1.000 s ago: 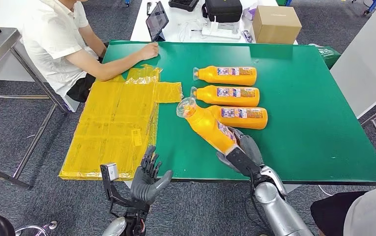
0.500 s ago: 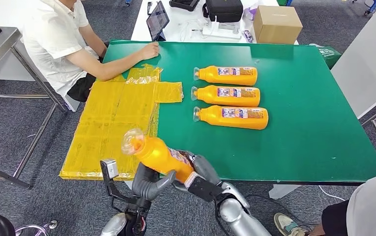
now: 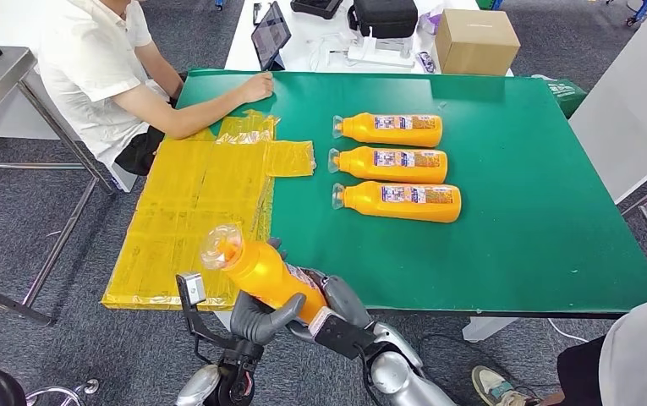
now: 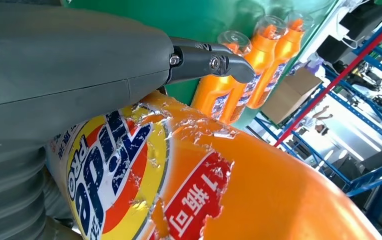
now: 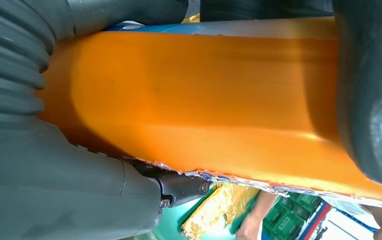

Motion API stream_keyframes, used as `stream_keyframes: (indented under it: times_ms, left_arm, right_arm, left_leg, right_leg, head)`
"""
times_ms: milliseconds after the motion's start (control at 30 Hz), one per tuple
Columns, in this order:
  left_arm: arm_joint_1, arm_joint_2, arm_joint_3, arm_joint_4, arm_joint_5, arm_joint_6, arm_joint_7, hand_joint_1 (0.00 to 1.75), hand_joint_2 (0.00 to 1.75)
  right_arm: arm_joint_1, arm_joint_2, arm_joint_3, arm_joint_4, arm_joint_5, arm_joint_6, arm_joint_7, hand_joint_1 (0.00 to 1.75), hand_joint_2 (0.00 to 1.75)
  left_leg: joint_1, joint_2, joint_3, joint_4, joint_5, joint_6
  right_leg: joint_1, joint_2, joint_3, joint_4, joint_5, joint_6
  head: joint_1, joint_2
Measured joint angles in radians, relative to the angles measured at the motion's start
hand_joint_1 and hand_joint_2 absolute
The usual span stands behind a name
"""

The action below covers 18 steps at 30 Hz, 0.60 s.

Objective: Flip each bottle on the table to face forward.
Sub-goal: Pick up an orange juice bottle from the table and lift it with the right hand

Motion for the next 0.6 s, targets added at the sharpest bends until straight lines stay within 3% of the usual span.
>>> stream_keyframes:
  times_ms: [33,67,167,200,600]
  left_arm:
    - [0.0,0.0,0.0,0.0,0.0,-0.005,-0.003,1.68,1.75]
    - [0.001,0.0,0.0,-0.002,0.0,-0.014,-0.008,1.75,1.75]
    - [0.006,0.004,0.001,-0.019,-0.008,-0.058,-0.027,1.75,1.75]
    - [0.009,0.007,0.003,-0.028,-0.015,-0.07,-0.032,1.75,1.75]
    - [0.032,0.017,0.045,-0.096,-0.045,-0.095,-0.038,1.75,1.75]
  right_arm:
    - [-0.001,0.0,0.002,0.001,-0.002,0.0,0.001,1.46,1.75]
    - [-0.002,0.0,0.003,0.002,-0.005,0.0,0.001,1.23,1.75]
    - [-0.004,0.004,0.005,0.008,-0.011,0.0,0.002,0.14,1.75]
    - [-0.004,0.006,0.005,0.01,-0.009,-0.002,0.002,0.0,1.75]
    - [0.006,0.026,0.027,0.045,0.116,-0.137,0.008,0.0,1.75]
  left_leg:
    - [0.0,0.0,0.0,0.0,0.0,0.0]
    - [0.0,0.0,0.0,0.0,0.0,0.0]
    - [0.0,0.0,0.0,0.0,0.0,0.0]
    - [0.0,0.0,0.0,0.0,0.0,0.0]
    - [0.0,0.0,0.0,0.0,0.0,0.0]
  right_leg:
    - [0.0,0.0,0.0,0.0,0.0,0.0]
    - [0.0,0.0,0.0,0.0,0.0,0.0]
    - [0.0,0.0,0.0,0.0,0.0,0.0]
    - [0.0,0.0,0.0,0.0,0.0,0.0]
    - [0.0,0.0,0.0,0.0,0.0,0.0]
  head:
    - [0.0,0.0]
    - [0.0,0.0]
    - [0.0,0.0]
    - [0.0,0.0]
    - [0.0,0.0]
